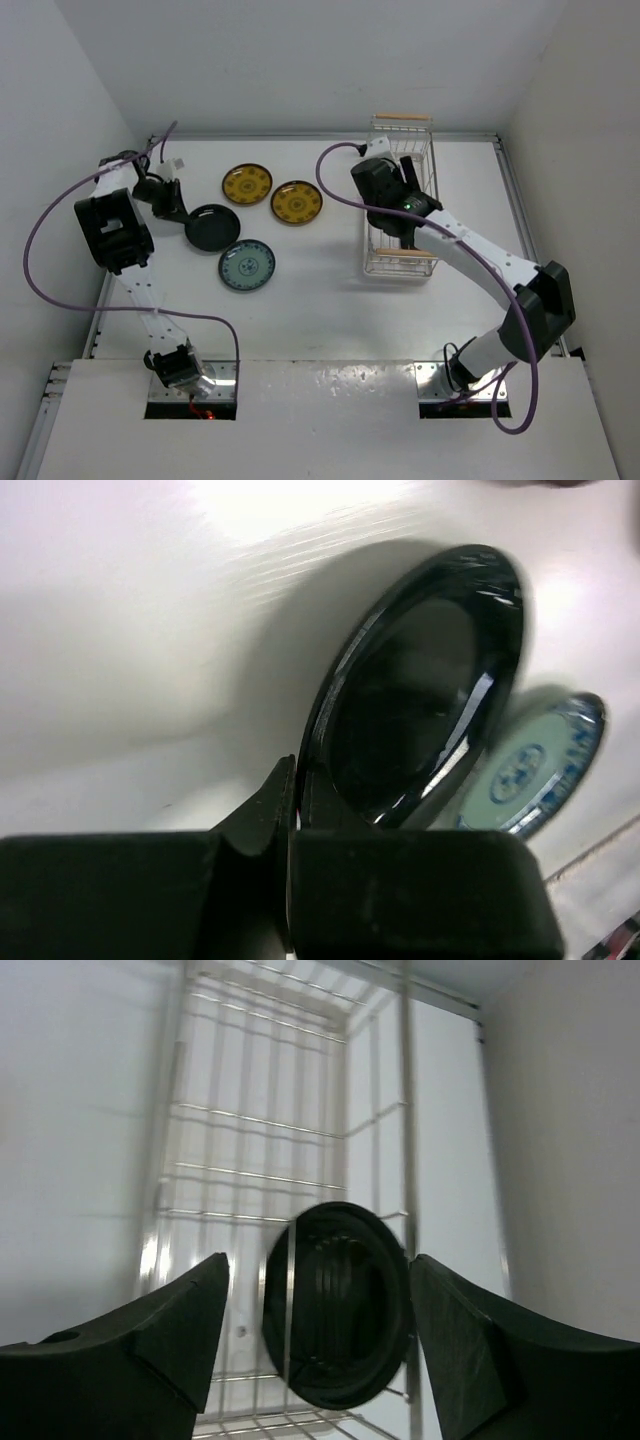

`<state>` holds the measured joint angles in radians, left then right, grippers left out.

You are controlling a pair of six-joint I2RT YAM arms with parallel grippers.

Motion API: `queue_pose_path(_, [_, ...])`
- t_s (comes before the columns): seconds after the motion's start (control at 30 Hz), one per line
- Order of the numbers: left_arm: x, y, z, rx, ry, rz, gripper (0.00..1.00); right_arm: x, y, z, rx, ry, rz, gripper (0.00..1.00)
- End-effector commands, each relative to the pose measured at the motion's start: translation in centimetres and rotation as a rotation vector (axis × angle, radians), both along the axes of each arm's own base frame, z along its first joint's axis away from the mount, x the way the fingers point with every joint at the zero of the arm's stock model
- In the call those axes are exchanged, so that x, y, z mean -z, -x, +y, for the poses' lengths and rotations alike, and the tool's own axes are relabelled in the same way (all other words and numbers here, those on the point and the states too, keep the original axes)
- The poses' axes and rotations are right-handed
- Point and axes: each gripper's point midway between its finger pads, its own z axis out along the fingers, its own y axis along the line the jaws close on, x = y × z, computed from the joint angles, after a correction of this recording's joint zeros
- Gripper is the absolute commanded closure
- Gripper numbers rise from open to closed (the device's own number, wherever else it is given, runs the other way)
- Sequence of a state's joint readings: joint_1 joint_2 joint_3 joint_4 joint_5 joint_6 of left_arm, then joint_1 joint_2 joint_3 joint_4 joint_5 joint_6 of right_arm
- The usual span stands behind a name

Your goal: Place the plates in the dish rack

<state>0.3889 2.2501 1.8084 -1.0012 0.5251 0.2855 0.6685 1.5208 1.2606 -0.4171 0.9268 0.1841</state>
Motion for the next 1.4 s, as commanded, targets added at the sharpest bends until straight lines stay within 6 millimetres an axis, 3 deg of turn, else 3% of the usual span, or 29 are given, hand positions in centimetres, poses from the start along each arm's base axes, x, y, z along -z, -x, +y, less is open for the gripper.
queue_pose_path(0.0, [-6.3,-1.1,-3.0,0.186,0.082,-0.181,1.00,-1.2,-0.4,4.3,-0.231,-0.160,0.006,0.27])
queue_pose_path(0.03, [-7.4,-1.2,-3.6,0.211,0.084,-0.214,1.00,-0.7,0.1,8.0,-0.419,-0.248,0.069,0.24])
queue_pose_path(0.1, [-11.4,-1.9,-5.1,0.251,0.102,-0.333,1.00,-0.3,0.8,11.3,-0.579,-0.305,0.124,0.23])
queue_pose_path(0.27, [-18.6,-2.3,-10.1,0.389,0.135,-0.531,1.00,-3.9,1.7,18.2,-0.860,-0.545,0.118,0.18])
queue_pose_path(0.3, [-19.5,-2.3,-11.1,0.433,0.135,-0.574,1.00,-3.6,1.6,19.0,-0.883,-0.568,0.130,0.18])
queue_pose_path(0.37, [-22.0,-1.5,-14.7,0.534,0.145,-0.644,1.00,-5.5,1.5,21.5,-0.975,-0.684,0.108,0.17])
queue_pose_path(0.4, [-22.6,-1.0,-16.9,0.590,0.164,-0.663,1.00,-5.3,0.8,22.2,-0.982,-0.709,0.104,0.17])
queue_pose_path(0.47, [-23.7,-0.3,-18.9,0.641,0.213,-0.682,1.00,-6.2,0.4,23.5,-1.010,-0.753,0.105,0.17])
queue_pose_path(0.53, [-24.8,1.2,-21.3,0.700,0.310,-0.684,1.00,-5.0,-0.1,24.3,-1.000,-0.782,0.138,0.15])
queue_pose_path(0.63, [-26.1,2.0,-23.2,0.742,0.398,-0.714,1.00,-4.0,-0.8,24.5,-0.963,-0.850,0.159,0.17])
queue_pose_path(0.7, [-26.3,2.3,-24.1,0.758,0.445,-0.714,1.00,-2.9,-0.6,24.5,-0.948,-0.896,0.198,0.24])
queue_pose_path(0.77, [-27.0,2.9,-25.2,0.781,0.485,-0.720,1.00,-2.4,-0.5,24.7,-0.933,-0.929,0.211,0.46])
queue_pose_path(0.8, [-26.7,2.7,-25.2,0.770,0.493,-0.702,1.00,-2.2,-0.3,24.6,-0.927,-0.943,0.204,0.71])
queue_pose_path(0.83, [-26.6,2.6,-25.5,0.755,0.488,-0.681,1.00,-2.5,-0.6,24.4,-0.903,-0.981,0.189,0.82])
queue_pose_path(0.87, [-25.9,1.3,-24.9,0.725,0.411,-0.682,0.99,-4.6,-0.7,23.9,-0.908,-0.997,0.115,0.93])
queue_pose_path(0.9, [-25.1,0.4,-24.9,0.695,0.369,-0.658,0.89,-2.7,-0.9,23.0,-0.848,-0.999,0.109,1.00])
queue_pose_path(0.93, [-24.6,-0.7,-24.4,0.624,0.326,-0.630,0.58,-3.7,-1.3,22.0,-0.810,-1.001,0.057,1.00])
queue_pose_path(0.97, [-23.1,-2.1,-23.2,0.568,0.226,-0.604,0.45,-4.0,-1.2,21.0,-0.786,-0.998,0.025,1.00])
queue_pose_path(1.0, [-22.8,-2.7,-22.6,0.534,0.184,-0.597,0.39,-3.4,-1.2,20.4,-0.750,-0.986,0.025,1.00])
queue_pose_path(1.03, [-22.1,-3.4,-22.1,0.479,0.157,-0.567,0.31,-3.2,-2.6,18.3,-0.627,-0.945,-0.042,1.00])
queue_pose_path(1.1, [-21.5,-5.2,-20.2,0.393,0.033,-0.570,0.23,-3.7,-2.4,15.7,-0.527,-0.881,-0.068,1.00])
queue_pose_path(1.13, [-21.2,-5.7,-19.5,0.342,-0.006,-0.558,0.18,-4.5,-3.4,12.7,-0.375,-0.801,-0.164,1.00])
queue_pose_path(1.17, [-21.0,-6.2,-18.7,0.307,-0.055,-0.555,0.18,-5.0,-3.1,11.2,-0.322,-0.763,-0.187,1.00])
queue_pose_path(1.2, [-20.1,-7.1,-16.6,0.252,-0.145,-0.541,0.17,-4.2,-3.0,8.5,-0.204,-0.657,-0.200,1.00])
queue_pose_path(1.23, [-19.9,-7.3,-15.9,0.234,-0.180,-0.536,0.17,-4.5,-2.5,5.9,-0.110,-0.558,-0.230,1.00])
queue_pose_path(1.27, [-19.0,-7.4,-15.3,0.207,-0.210,-0.508,0.17,-4.9,-1.8,5.2,-0.078,-0.513,-0.245,1.00])
queue_pose_path(1.3, [-18.4,-7.5,-14.1,0.175,-0.273,-0.489,0.17,-5.1,-1.1,2.4,0.039,-0.419,-0.275,1.00])
queue_pose_path(1.33, [-18.4,-7.6,-13.7,0.164,-0.295,-0.486,0.17,-4.5,-0.5,1.4,0.077,-0.354,-0.255,1.00])
queue_pose_path(1.37, [-16.9,-7.4,-12.9,0.153,-0.309,-0.447,0.17,-4.7,0.3,-0.3,0.144,-0.267,-0.275,1.00])
